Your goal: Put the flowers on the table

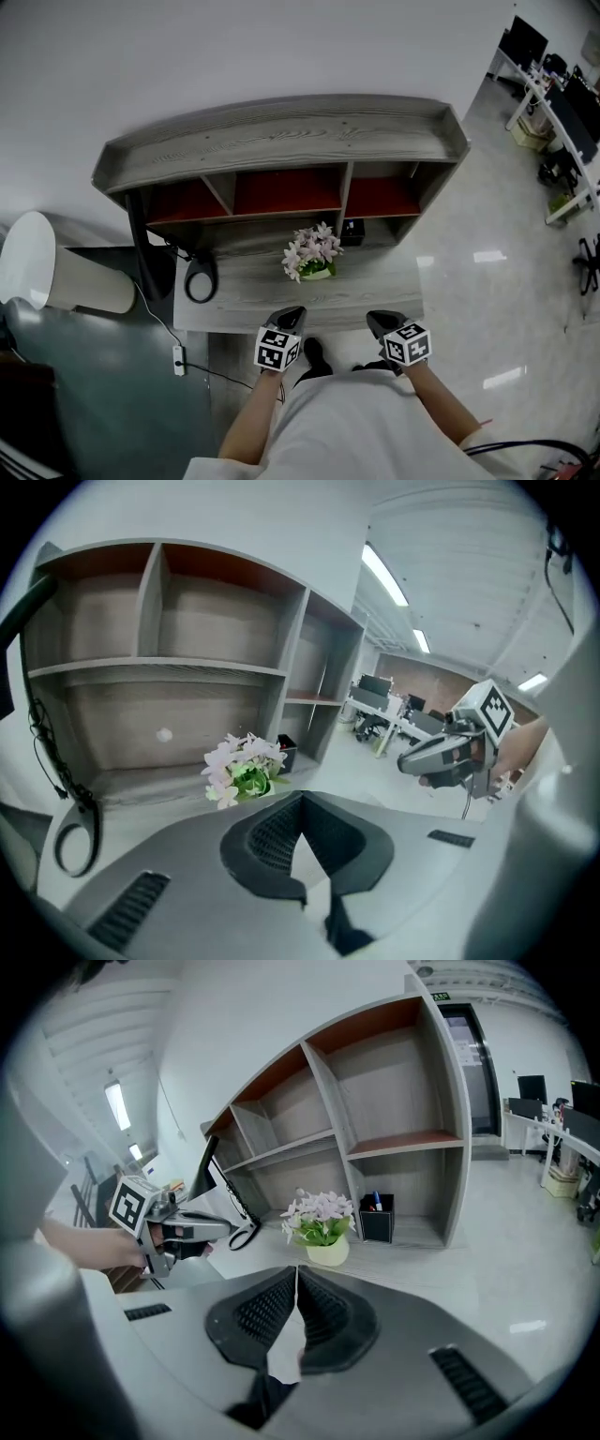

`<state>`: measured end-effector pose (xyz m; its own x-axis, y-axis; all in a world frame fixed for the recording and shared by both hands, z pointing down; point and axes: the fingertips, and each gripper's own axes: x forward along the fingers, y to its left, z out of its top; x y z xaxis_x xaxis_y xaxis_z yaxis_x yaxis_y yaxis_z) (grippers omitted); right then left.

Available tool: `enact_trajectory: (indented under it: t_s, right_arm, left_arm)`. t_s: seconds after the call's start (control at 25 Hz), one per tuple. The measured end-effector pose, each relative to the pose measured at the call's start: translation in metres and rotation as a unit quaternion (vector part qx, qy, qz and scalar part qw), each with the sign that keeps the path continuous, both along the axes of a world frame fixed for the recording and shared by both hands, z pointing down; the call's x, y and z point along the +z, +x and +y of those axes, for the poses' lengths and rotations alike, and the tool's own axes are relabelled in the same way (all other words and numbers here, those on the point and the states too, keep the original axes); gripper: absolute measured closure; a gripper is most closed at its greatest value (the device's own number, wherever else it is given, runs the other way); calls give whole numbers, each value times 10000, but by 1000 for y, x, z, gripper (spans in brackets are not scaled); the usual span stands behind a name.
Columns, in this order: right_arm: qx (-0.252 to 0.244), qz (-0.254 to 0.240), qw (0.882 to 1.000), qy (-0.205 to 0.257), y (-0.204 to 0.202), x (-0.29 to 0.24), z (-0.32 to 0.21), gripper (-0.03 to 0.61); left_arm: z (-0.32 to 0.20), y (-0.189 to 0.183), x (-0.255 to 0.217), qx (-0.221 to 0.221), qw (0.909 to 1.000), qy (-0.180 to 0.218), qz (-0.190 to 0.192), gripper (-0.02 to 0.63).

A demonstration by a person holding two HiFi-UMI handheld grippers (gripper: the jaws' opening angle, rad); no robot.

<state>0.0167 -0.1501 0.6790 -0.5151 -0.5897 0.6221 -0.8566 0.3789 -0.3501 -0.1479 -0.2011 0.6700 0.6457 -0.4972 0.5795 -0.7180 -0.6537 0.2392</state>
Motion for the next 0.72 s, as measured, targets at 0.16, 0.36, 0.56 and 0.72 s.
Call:
enact_trajectory:
  t_s: [0.16, 0.36, 0.56, 0.72]
  right_arm:
    - [-84, 117, 9998, 159, 21, -3, 11, 558]
    - [-145, 21, 9997, 218, 49, -4, 36, 558]
    - [-422, -150, 9983, 366, 62, -13, 65, 558]
    - [-495, -308, 9972, 468, 68, -23, 90, 558]
  left_arm:
    - [25, 10, -8, -312, 9988, -160, 327, 604]
    - [63, 16, 2, -744, 9961, -305, 359, 604]
    - [97, 32, -1, -899, 9953, -168, 331, 604]
    - [128, 35, -6, -1169, 9924, -94, 382, 604]
